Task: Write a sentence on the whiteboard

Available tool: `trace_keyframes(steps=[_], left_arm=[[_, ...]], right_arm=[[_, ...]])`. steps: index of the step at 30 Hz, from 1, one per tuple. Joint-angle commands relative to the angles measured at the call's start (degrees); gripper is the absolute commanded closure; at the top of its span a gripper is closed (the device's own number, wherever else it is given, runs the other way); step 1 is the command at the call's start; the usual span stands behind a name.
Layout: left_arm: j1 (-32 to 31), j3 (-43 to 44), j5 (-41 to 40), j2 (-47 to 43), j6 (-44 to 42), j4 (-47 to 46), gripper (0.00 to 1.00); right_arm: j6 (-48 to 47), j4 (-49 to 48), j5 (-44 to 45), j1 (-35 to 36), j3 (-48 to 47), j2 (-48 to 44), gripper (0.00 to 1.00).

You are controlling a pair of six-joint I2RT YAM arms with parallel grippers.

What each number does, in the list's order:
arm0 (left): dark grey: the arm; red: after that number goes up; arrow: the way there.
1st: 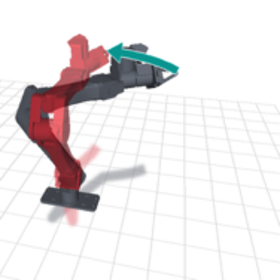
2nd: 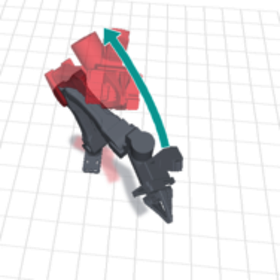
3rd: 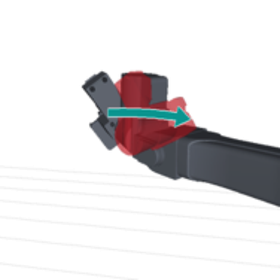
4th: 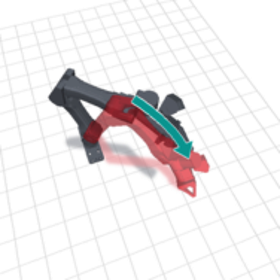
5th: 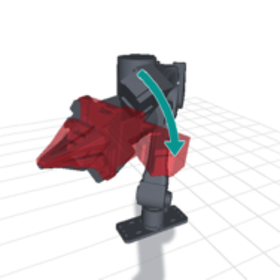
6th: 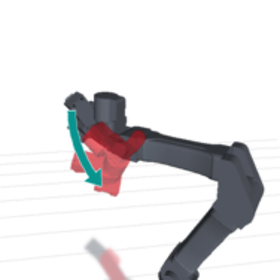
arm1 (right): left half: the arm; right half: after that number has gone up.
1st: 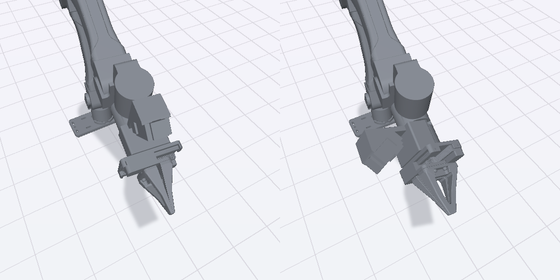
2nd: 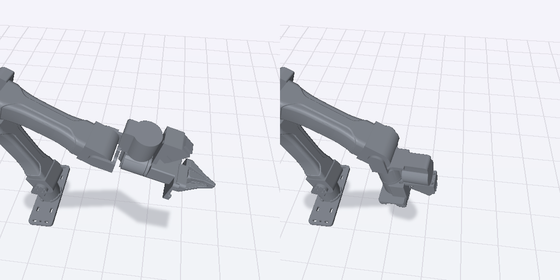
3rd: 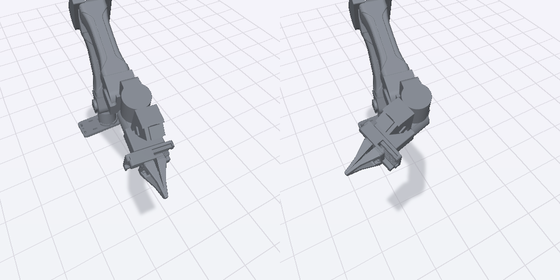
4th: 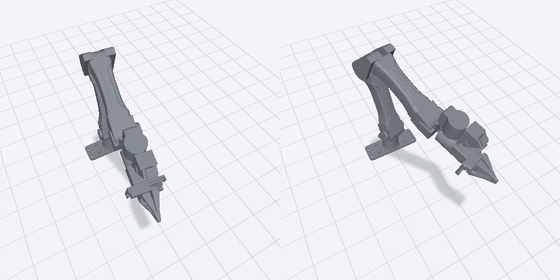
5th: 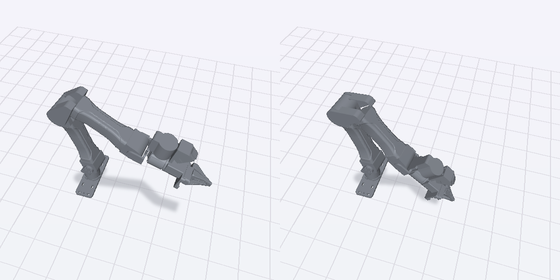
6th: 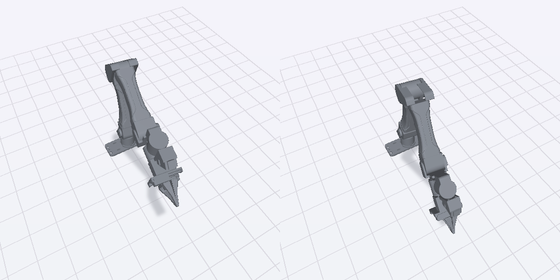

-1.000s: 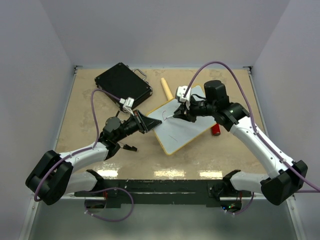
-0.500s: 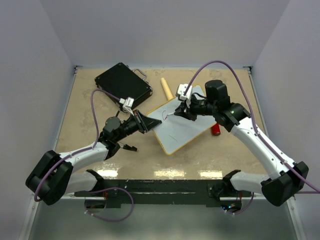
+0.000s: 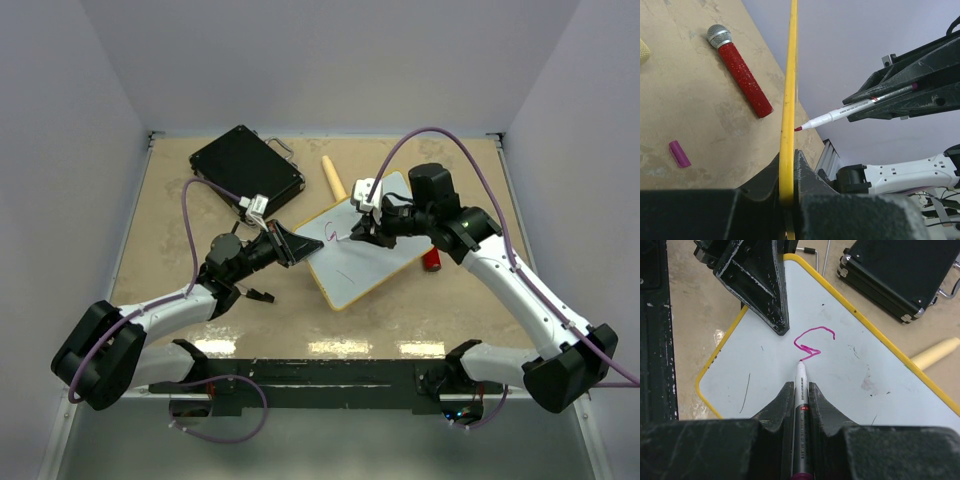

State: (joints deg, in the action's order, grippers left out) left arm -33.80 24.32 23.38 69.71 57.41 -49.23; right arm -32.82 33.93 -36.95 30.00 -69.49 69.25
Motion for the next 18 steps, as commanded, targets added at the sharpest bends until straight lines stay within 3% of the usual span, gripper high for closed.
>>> trace_keyframes(steps=[1,18], left_arm=[[0.14,2.58,1.41,-2.56,0.16,-11.32,1.0],[0.14,2.05,1.94,-2.21,0.6,-12.38,1.0]], right_arm=[[-2.08,1.75,-0.32,0.06,-0.02,-0.43,1.0],[5.31,-6.6,7.06,-1.34,-0.56,-0.87,1.0]])
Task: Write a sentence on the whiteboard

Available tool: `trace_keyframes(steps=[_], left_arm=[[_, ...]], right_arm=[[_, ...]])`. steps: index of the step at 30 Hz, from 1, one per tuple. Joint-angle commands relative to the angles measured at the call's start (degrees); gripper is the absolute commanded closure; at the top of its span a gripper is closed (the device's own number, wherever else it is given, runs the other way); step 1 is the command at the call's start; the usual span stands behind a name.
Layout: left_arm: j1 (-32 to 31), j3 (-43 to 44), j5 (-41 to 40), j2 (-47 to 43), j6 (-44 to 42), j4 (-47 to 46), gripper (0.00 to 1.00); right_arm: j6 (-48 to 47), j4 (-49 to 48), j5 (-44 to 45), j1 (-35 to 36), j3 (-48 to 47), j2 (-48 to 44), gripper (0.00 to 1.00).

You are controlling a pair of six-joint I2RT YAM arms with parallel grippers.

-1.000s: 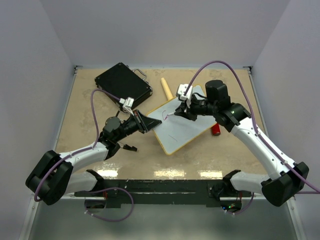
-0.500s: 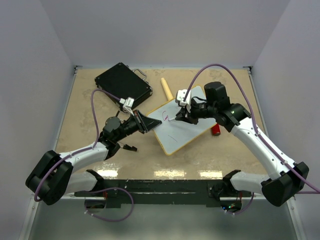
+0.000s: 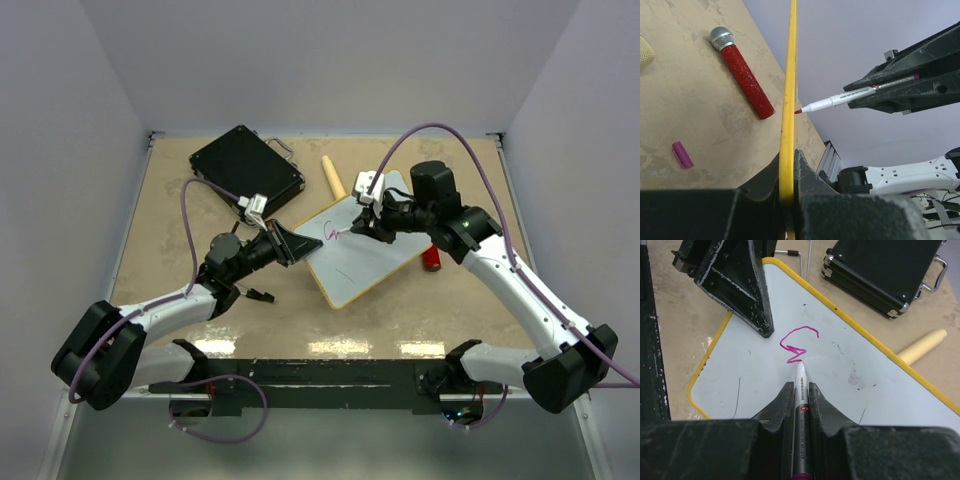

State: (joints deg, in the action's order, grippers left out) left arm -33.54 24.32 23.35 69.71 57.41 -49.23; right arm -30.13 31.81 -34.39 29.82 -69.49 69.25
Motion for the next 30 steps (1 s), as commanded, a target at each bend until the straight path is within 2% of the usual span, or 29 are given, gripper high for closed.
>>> trace_keyframes(steps=[1,6,13,19,30], left_arm=[[-0.12,2.14,2.05,-2.21,0.6,-12.38,1.0],[-0.03,2.05,1.96,-2.39,0.43,-12.29,1.0],[0.32,1.96,2.22,-2.39,0.42,-12.46,1.0],[0.4,1.96,2.22,-2.48,0.42,-12.38,1.0],[0.41,1.79,2.49,-1.86,0.95,-13.17,1.0]], right_arm=[[3.14,-4.74,4.77,-1.61,-0.47,-0.96,1.0],[2.8,-4.57,4.86,-2.23,0.93,-1.75,1.0],[-3.35,1.4,-1.37,-2.23,1.03,-1.49,1.0],[-4.94,3.43,-4.45,-2.14,-0.2,-0.26,1.0],[0.24,-2.45,-1.56,-2.14,-3.01,1.24,1.0]])
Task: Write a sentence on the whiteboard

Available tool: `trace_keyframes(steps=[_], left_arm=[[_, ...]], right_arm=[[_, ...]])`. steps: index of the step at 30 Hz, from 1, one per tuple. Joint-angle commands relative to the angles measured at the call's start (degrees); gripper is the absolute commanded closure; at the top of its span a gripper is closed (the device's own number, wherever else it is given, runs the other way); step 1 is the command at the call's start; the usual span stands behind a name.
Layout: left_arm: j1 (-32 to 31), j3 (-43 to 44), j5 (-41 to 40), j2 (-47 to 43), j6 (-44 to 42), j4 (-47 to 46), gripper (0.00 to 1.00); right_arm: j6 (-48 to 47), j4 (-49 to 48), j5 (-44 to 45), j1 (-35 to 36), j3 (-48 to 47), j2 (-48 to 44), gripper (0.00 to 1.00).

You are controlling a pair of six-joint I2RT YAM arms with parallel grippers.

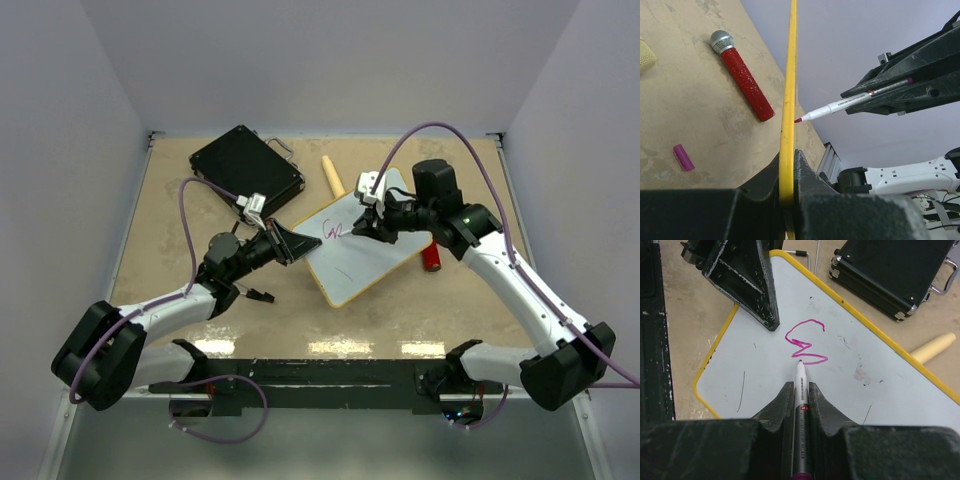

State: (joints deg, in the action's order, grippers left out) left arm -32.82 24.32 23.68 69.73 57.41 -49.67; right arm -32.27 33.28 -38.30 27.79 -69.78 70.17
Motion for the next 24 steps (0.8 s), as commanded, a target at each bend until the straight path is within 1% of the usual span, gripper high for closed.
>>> trace_keyframes(steps=[1,6,11,14,17,24], left_arm=[[-0.32,1.79,2.24,-1.88,0.87,-12.73,1.0],[-0.23,1.61,2.24,-1.71,0.86,-13.0,1.0],[0.03,1.26,1.98,-2.06,0.78,-12.65,1.0],[0.38,1.09,1.98,-2.32,0.6,-12.21,1.0],[0.47,1.08,2.07,-2.32,0.69,-12.38,1.0],[0.47,1.0,2.42,-2.23,1.04,-13.0,1.0]], right_arm=[[3.09,-4.44,3.14,-0.11,-2.91,0.23,1.0],[4.06,-5.42,2.19,-0.54,-2.38,-0.65,1.0],[3.71,-3.84,-1.23,-3.35,-2.99,-2.4,1.0],[3.36,-3.39,-0.81,-3.97,-2.12,-3.72,1.0],[3.44,-4.27,0.6,-3.88,-0.89,-3.73,1.0],[3.09,-3.48,-0.81,-3.88,-1.41,-1.27,1.0]])
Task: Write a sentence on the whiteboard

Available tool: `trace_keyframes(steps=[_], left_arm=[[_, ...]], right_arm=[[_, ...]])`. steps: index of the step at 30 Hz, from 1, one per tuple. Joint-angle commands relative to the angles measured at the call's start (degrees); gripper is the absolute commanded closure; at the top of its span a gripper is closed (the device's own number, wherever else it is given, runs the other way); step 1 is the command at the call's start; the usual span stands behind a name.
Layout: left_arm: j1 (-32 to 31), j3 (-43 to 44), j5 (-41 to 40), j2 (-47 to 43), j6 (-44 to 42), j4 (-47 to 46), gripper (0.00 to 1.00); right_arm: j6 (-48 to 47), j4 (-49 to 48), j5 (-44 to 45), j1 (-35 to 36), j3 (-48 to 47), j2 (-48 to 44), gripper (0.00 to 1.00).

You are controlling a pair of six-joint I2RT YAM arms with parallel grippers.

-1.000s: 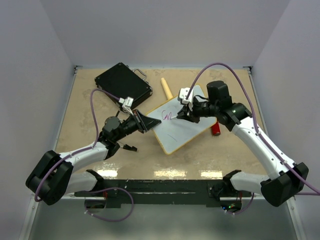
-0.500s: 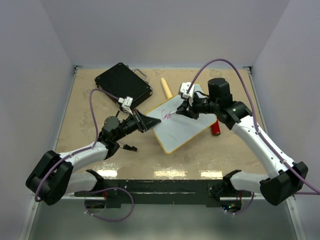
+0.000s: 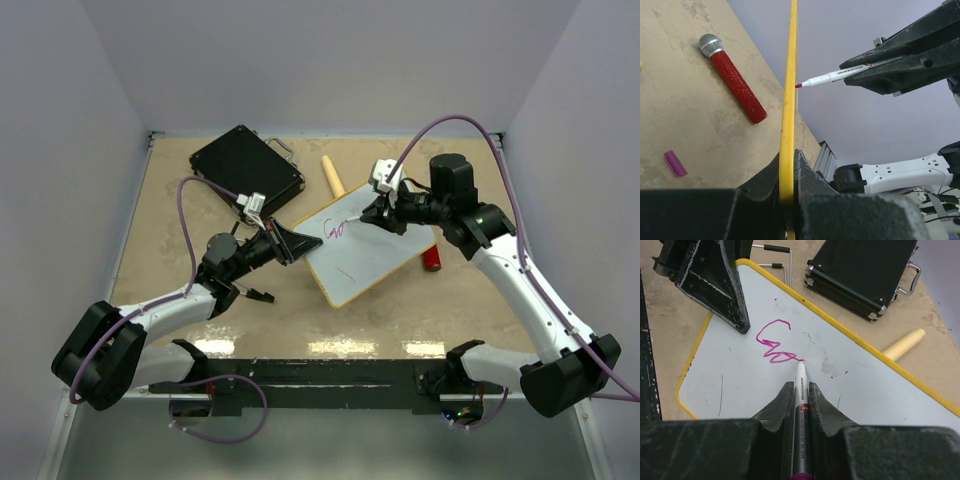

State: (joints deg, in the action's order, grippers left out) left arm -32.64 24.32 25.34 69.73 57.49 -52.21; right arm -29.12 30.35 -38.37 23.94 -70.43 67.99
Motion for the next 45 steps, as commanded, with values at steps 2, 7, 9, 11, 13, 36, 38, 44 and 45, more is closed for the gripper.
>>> trace_keyframes(steps=[2,7,9,11,13,36,38,44,45], left_arm=[[0.3,0.91,0.76,-2.32,1.04,-10.46,1.0],[0.39,0.91,0.76,-2.24,1.04,-10.55,1.0],[0.47,0.82,0.76,-2.32,1.04,-10.46,1.0],[0.65,0.73,0.76,-2.23,0.95,-10.55,1.0],[0.74,0.73,0.85,-2.23,0.95,-10.55,1.0],[0.91,0.56,1.73,-1.27,1.57,-11.87,1.0],[0.91,0.47,1.73,-1.27,1.66,-11.87,1.0],[1.0,0.29,2.08,-0.83,1.83,-12.48,1.0],[0.92,0.12,1.9,-0.74,1.74,-12.57,1.0]], right_arm=[[0.29,-1.08,0.22,-0.04,-0.67,0.92,1.0],[2.32,-2.57,4.0,-0.13,-0.85,0.57,1.0],[2.58,-2.93,5.41,-0.04,-0.23,0.13,1.0],[2.41,-2.84,5.5,-0.13,0.29,-0.4,1.0],[1.62,-2.14,5.41,-0.13,0.65,-0.57,1.0],[-0.5,0.07,-0.04,0.4,-3.66,3.03,1.0],[0.38,-0.9,1.27,0.4,-3.66,2.5,1.0],[1.0,-1.61,0.14,0.05,-3.04,1.8,1.0],[1.09,-1.52,0.14,-0.21,-3.13,1.54,1.0]])
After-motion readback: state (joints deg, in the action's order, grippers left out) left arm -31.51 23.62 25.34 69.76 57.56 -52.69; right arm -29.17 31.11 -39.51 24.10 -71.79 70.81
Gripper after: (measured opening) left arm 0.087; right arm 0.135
